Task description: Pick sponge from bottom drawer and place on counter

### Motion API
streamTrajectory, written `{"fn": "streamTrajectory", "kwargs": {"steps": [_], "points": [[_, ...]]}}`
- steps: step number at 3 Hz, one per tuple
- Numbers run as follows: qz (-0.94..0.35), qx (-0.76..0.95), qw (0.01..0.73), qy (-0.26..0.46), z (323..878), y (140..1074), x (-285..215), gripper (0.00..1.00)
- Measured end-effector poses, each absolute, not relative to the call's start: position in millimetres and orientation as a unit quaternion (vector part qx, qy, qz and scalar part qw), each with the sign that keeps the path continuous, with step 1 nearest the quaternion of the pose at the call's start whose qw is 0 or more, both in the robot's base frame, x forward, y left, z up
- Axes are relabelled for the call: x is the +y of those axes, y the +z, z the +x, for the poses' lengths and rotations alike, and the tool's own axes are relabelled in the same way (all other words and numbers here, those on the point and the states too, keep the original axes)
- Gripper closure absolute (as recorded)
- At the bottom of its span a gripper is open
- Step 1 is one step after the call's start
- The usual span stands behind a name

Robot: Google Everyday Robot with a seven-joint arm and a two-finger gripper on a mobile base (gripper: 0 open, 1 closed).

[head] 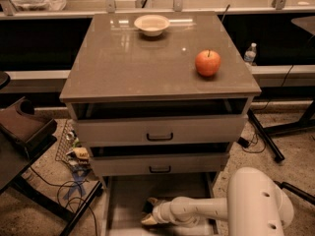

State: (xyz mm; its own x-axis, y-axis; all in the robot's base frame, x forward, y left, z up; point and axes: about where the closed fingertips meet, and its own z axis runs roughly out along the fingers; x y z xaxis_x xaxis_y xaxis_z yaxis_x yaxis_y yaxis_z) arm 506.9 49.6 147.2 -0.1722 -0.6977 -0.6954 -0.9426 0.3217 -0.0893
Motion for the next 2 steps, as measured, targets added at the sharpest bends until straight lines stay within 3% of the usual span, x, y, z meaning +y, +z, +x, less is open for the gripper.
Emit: {"fn": "streamTrajectory", "kwargs": {"steps": [1, 2], "points": [[-0.552, 0.743, 0.33, 0.186, 506.3, 146.8, 50.7, 0.12], [-0.553, 0.742, 0.33, 0.187, 505.6, 146.4, 51.9, 0.0]]}}
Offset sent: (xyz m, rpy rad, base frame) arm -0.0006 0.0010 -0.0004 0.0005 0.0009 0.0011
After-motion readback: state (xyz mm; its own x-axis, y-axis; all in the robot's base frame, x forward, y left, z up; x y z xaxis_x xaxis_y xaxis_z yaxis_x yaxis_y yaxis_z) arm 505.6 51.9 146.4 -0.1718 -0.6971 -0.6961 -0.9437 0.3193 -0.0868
